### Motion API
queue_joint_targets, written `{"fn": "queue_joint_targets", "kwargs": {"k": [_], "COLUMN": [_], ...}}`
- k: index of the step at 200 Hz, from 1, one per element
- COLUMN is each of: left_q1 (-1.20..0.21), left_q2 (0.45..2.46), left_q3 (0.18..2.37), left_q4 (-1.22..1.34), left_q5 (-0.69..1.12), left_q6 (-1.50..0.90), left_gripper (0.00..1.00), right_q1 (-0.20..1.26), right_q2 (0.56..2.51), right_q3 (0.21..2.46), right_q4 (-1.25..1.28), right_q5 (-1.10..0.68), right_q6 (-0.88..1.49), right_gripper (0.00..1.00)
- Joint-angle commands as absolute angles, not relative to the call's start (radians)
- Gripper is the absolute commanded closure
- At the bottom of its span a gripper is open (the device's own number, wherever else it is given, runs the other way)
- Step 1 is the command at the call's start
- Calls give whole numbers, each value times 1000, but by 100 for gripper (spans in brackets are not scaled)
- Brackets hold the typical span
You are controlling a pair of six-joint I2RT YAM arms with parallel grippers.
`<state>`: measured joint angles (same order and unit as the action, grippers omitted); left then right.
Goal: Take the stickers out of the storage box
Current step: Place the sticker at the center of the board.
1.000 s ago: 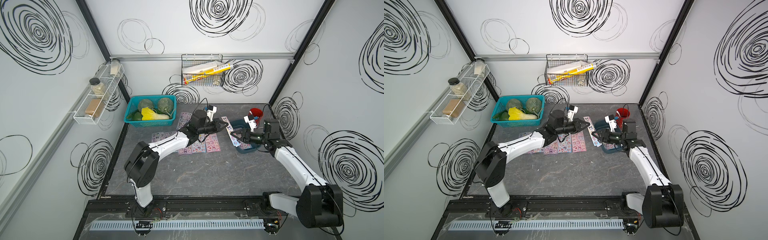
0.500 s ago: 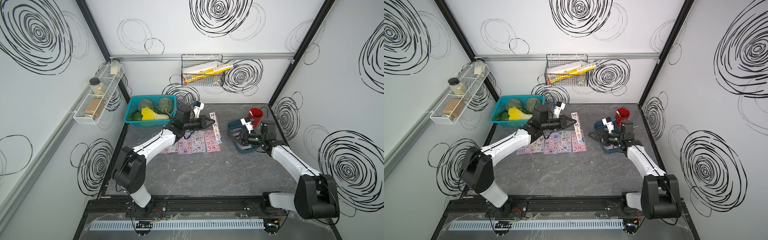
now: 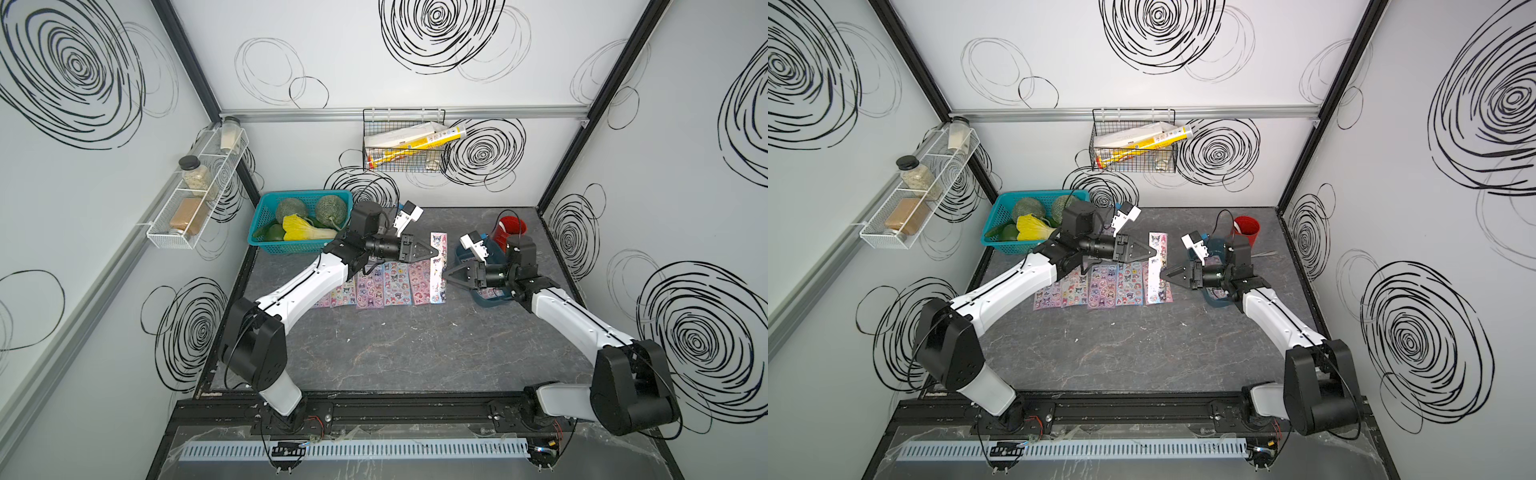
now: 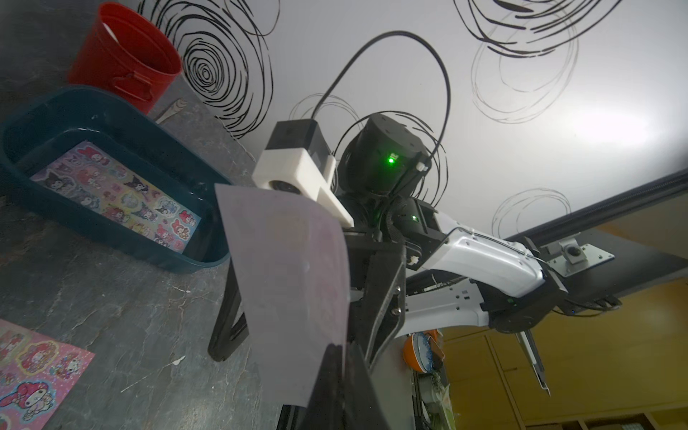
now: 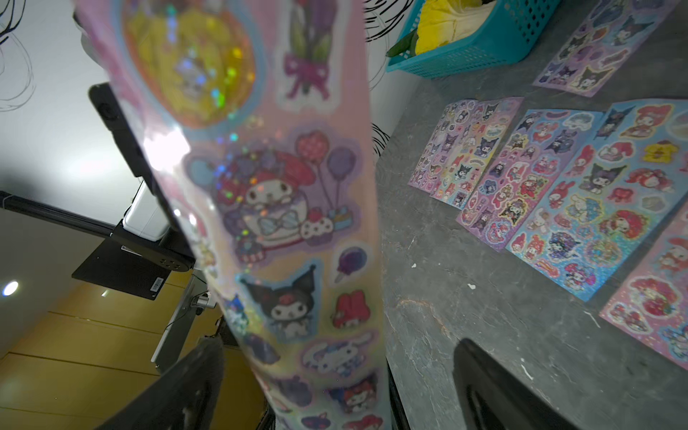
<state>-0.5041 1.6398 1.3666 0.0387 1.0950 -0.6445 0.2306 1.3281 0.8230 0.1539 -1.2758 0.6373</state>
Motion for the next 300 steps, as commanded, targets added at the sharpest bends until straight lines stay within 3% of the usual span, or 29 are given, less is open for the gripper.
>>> {"fn": "queue_joint_targets", "kwargs": {"k": [1, 91, 178, 234, 300], "left_q1": [-514, -455, -388, -385, -371], "left_q2": [1648, 1658, 1643, 1626, 1624], "left_q3": [1391, 1384, 1324, 1279, 1273], "left_q4": [37, -86, -145, -184, -219], "left_q5": [1198, 1151, 1105, 1093, 1052], "left_q6": [-598, -511, -471, -433, -415], "left_gripper": [100, 100, 100, 100, 100], "right_q1": [257, 300, 300, 298, 298], "right_q2": [1346, 1336, 1339, 1375, 1424], "right_q3": [862, 917, 919, 889, 913], "right_q4": [218, 164, 124, 182, 34], "right_q5": [-1301, -1315, -1297, -1251, -1178], "right_q6": [642, 591, 566, 630, 547], "right_gripper": [0, 2, 15, 36, 68]}}
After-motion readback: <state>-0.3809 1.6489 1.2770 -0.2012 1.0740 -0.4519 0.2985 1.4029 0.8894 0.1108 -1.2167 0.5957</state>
